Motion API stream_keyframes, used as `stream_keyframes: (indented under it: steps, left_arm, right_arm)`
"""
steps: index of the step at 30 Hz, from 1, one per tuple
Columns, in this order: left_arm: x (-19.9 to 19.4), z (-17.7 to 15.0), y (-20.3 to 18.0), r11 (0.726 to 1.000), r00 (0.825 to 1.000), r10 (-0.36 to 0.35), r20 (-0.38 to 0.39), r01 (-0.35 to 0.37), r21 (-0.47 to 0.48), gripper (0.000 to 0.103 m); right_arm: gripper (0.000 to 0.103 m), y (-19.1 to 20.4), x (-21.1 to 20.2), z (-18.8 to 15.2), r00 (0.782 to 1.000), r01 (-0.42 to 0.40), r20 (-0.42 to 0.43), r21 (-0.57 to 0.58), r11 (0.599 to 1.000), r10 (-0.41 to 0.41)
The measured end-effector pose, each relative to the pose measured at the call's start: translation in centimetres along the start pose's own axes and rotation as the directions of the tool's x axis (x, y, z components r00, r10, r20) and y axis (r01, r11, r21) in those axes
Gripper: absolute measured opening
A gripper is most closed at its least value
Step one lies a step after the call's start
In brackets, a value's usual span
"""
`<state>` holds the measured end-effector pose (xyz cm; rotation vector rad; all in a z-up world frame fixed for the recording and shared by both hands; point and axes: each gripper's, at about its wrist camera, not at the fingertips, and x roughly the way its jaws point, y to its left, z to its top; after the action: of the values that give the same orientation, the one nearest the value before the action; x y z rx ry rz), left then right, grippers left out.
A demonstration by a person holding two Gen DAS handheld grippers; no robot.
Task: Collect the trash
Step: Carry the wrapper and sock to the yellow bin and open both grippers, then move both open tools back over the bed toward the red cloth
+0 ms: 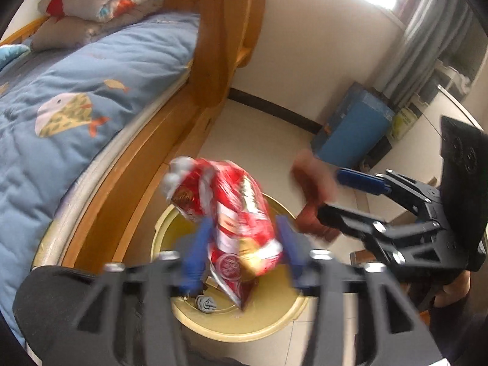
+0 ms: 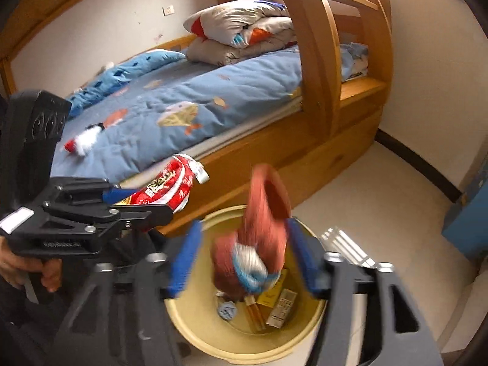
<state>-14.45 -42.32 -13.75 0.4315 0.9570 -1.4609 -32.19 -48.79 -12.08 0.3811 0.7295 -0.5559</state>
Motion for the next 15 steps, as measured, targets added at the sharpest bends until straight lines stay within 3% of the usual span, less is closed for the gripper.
stream_keyframes:
  steps: [1, 15]
  left_arm:
    - [0.1, 0.0, 0.2, 1.0, 1.0, 0.017, -0.003, -0.017, -0.001, 0.082]
    - [-1.2, -0.2, 1.4, 0.998, 0.998, 0.068, 0.012, -0.068, 0.007, 0.084]
  right_arm:
    - [0.069, -0.2, 0.1, -0.1, 1.0, 0.01, -0.009, 0.005, 1.0, -0.01]
    - [0.069, -0.3, 0.4, 0.6, 1.0, -0.023, -0.004, 0.055, 0.998, 0.024]
